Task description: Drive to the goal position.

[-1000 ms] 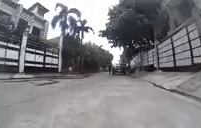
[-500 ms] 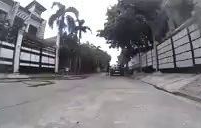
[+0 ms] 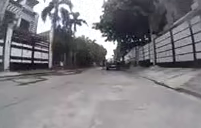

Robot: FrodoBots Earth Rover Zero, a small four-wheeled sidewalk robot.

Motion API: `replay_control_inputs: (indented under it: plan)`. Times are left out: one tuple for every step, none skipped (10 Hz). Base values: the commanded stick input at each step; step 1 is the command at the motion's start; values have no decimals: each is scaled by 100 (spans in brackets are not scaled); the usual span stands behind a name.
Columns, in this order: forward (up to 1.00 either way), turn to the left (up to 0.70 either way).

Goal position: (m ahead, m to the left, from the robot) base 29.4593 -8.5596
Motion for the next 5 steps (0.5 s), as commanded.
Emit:
replay_control_inputs:
  plan:
    - [50, 0]
    - [50, 0]
    - [50, 0]
    - [50, 0]
    - [50, 0]
